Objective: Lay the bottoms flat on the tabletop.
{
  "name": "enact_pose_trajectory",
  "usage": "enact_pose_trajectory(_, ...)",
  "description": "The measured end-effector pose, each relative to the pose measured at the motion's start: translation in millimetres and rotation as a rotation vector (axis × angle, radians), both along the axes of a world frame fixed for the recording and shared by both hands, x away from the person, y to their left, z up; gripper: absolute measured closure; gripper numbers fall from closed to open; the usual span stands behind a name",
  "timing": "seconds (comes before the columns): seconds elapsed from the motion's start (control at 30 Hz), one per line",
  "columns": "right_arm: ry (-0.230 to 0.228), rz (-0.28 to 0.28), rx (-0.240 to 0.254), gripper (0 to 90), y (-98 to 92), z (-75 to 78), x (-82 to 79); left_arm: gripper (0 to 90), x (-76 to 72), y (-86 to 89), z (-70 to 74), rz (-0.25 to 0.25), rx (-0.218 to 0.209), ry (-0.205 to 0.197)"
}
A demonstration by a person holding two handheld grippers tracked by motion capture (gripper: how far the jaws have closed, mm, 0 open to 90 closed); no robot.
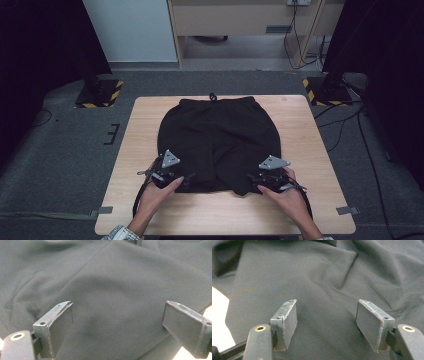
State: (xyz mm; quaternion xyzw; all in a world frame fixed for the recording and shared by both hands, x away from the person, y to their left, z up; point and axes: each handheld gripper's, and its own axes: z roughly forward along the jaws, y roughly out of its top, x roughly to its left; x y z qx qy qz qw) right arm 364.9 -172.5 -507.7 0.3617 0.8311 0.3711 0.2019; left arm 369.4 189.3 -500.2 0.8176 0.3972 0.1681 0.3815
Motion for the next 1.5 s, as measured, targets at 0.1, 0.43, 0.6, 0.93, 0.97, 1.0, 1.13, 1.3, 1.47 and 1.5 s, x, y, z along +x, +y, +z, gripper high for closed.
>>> enact_pose_trajectory(0.1,0.001,0.014,0.019,34.4,4.0,1.9,-3.1,8.7,0.1,-3.6,-1.9,-0.012,0.004,0.000)
enact_pose_trajectory(0.43,0.005,0.098,0.051,27.9,24.9,0.5,-13.7,7.4,-12.6,-25.9,2.6,-0.064,-0.016,-0.029)
enact_pose_trajectory(0.6,0.013,0.114,0.029,20.8,37.8,0.4,-19.1,10.6,-21.6,-37.5,7.0,-0.095,-0.033,-0.053)
enact_pose_trajectory(0.93,-0.004,0.132,-0.039,35.1,56.5,-8.9,-23.5,6.8,-23.2,-60.7,-5.2,-0.105,0.020,-0.021)
enact_pose_trajectory(0.97,-0.001,0.138,-0.043,42.4,56.7,-9.4,-22.8,11.1,-21.5,-60.3,-6.7,-0.111,0.021,-0.011)
enact_pose_trajectory(1.0,-0.002,0.134,-0.050,47.8,56.9,-9.6,-22.7,15.4,-20.1,-59.4,-7.5,-0.113,0.026,-0.005)
enact_pose_trajectory(1.13,-0.007,0.129,-0.050,75.7,54.5,-8.3,-20.8,49.5,-14.4,-52.6,-7.5,-0.115,0.039,0.000)
enact_pose_trajectory(1.3,-0.012,0.111,0.002,89.0,46.1,-3.0,-17.0,79.7,-7.0,-39.8,-5.3,-0.082,0.023,0.011)
enact_pose_trajectory(1.47,-0.023,0.062,0.050,89.6,27.8,8.3,-13.7,86.5,-1.5,-18.6,3.8,-0.014,-0.027,-0.004)
enact_pose_trajectory(1.5,-0.023,0.045,0.055,89.6,22.6,9.4,-12.2,86.5,0.1,-14.2,4.2,0.003,-0.031,-0.005)
